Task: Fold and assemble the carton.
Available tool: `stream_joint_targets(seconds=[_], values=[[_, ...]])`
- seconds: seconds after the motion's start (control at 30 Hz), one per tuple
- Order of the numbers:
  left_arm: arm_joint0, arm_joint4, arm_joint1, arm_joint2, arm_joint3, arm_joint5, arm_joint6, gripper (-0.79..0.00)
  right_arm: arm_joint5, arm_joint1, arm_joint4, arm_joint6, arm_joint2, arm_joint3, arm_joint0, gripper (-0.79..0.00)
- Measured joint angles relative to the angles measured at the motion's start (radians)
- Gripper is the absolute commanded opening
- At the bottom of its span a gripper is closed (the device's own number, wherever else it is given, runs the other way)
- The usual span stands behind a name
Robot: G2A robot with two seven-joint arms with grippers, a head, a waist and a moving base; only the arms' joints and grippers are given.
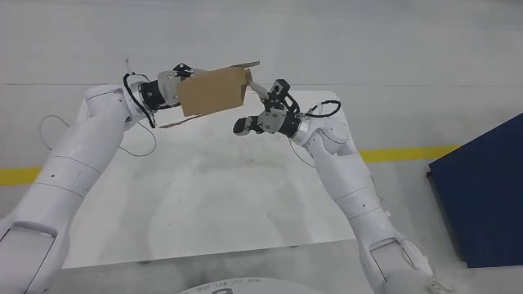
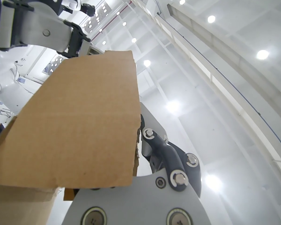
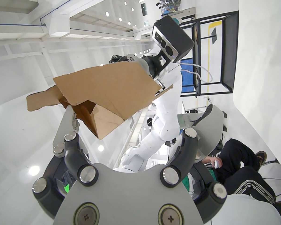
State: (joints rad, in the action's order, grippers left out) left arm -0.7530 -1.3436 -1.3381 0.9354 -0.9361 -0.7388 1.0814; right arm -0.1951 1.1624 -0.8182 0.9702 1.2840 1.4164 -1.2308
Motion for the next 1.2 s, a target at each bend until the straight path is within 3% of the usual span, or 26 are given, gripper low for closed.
stream_joint_targets(seconds=[0.5, 0.83, 0.97, 1.2], values=[[0.020, -0.123, 0.035, -0.091, -0.015, -0.012, -0.012, -0.785, -0.010, 0.009, 0.028, 0.019, -0.071, -0.028, 0.044, 0.000], [0.033, -0.218, 0.051, -0.125, -0.017, -0.010, -0.010, -0.785, 0.004, -0.012, -0.078, 0.112, 0.049, -0.044, -0.002, 0.000], [0.035, -0.241, 0.059, -0.139, -0.028, -0.010, -0.010, -0.785, -0.021, -0.013, -0.099, 0.059, 0.065, -0.059, 0.000, 0.000], [0.041, -0.257, 0.067, -0.173, -0.037, -0.010, -0.010, -0.785, -0.047, -0.004, -0.041, -0.005, -0.010, -0.032, 0.024, 0.000]])
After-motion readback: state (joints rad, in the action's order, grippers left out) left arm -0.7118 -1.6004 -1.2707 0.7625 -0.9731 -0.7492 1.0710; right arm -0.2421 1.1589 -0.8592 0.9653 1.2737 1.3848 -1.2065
